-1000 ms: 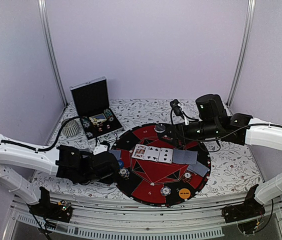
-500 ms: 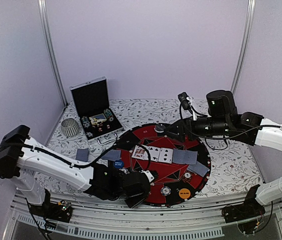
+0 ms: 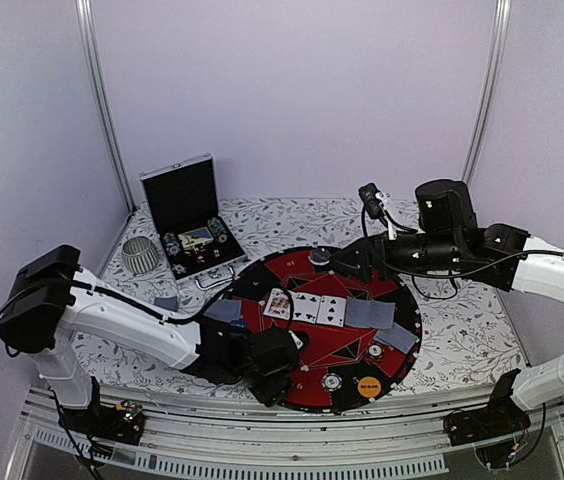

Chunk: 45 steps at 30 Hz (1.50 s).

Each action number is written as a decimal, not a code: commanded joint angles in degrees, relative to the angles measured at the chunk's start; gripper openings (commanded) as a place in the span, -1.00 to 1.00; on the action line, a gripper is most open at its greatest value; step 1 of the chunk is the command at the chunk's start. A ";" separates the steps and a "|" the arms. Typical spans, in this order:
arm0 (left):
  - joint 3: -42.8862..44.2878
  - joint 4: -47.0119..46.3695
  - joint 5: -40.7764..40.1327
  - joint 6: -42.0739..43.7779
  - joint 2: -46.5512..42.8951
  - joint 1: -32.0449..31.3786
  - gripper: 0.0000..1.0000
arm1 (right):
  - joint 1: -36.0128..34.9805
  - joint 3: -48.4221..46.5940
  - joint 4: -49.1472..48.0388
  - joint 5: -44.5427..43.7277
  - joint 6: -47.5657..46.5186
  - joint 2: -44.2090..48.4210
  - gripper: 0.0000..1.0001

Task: Distribute texas hold em gaming equipment
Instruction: Place the all-in button in the small blind area, then reset both arms

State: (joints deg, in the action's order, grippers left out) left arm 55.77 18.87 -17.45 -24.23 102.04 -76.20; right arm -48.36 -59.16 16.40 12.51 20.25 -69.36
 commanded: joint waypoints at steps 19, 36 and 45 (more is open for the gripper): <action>-7.87 -3.42 -4.28 1.95 -35.22 28.33 0.96 | 32.39 14.37 -12.27 -2.94 -6.72 12.83 0.98; -42.35 -50.93 -28.49 15.76 -57.83 59.01 0.96 | 51.64 54.55 -81.27 -14.32 -10.21 7.04 0.98; -52.40 -87.71 -21.86 20.71 -36.10 63.60 0.96 | 52.45 52.54 -92.27 -7.28 -17.21 -7.55 0.98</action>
State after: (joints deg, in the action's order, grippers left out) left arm 6.24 -47.46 -43.05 -6.70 56.84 -14.44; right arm 3.53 -4.62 -66.28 1.76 6.61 -73.30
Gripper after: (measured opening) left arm 0.982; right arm 0.989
